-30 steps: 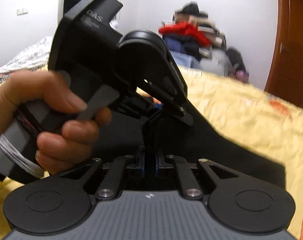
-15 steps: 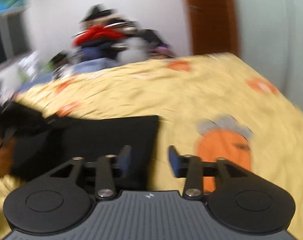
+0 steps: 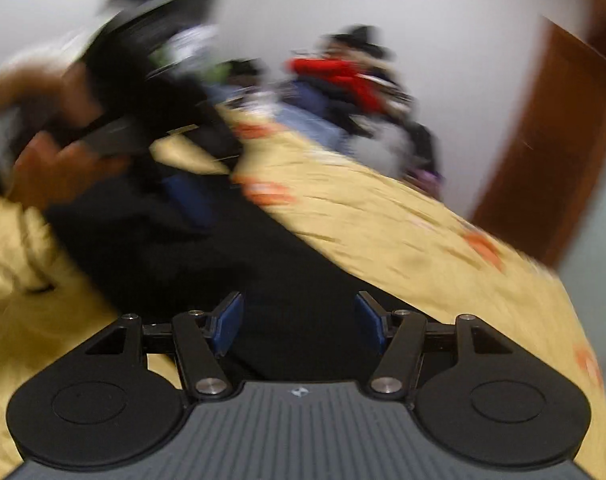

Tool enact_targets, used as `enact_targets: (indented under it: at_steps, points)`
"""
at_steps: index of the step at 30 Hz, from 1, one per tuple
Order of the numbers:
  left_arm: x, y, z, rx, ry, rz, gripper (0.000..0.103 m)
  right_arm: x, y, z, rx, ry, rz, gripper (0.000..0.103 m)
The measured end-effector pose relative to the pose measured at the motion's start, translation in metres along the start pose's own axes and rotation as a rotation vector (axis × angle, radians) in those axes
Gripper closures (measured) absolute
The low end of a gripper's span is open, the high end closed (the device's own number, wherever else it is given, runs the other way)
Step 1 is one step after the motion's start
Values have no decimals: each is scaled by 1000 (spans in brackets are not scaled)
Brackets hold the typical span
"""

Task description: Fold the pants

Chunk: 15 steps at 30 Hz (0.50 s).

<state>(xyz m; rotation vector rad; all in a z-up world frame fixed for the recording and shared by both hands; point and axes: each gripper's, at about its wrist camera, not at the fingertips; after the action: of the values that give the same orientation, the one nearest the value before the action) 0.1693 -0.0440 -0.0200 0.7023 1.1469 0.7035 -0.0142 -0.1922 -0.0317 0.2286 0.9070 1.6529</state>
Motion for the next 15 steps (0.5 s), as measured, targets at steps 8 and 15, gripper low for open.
enact_targets:
  at_steps: [8, 15]
  points:
    - [-5, -28, 7, 158, -109, -103, 22, 60, -27, 17, 63, 140, -46, 47]
    - [12, -35, 16, 187, -37, -189, 21, 66, -28, 16, 67, 119, -65, 46]
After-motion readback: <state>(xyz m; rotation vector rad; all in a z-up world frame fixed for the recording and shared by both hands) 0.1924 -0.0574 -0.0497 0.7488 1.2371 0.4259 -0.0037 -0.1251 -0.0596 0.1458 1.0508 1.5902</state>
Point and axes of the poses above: each gripper's, at about its wrist camera, not at the fingertips, and y roughly against the way its jaws point, x to its left, z to its top, and after that the axes turned 14 degrees about x, right-handed
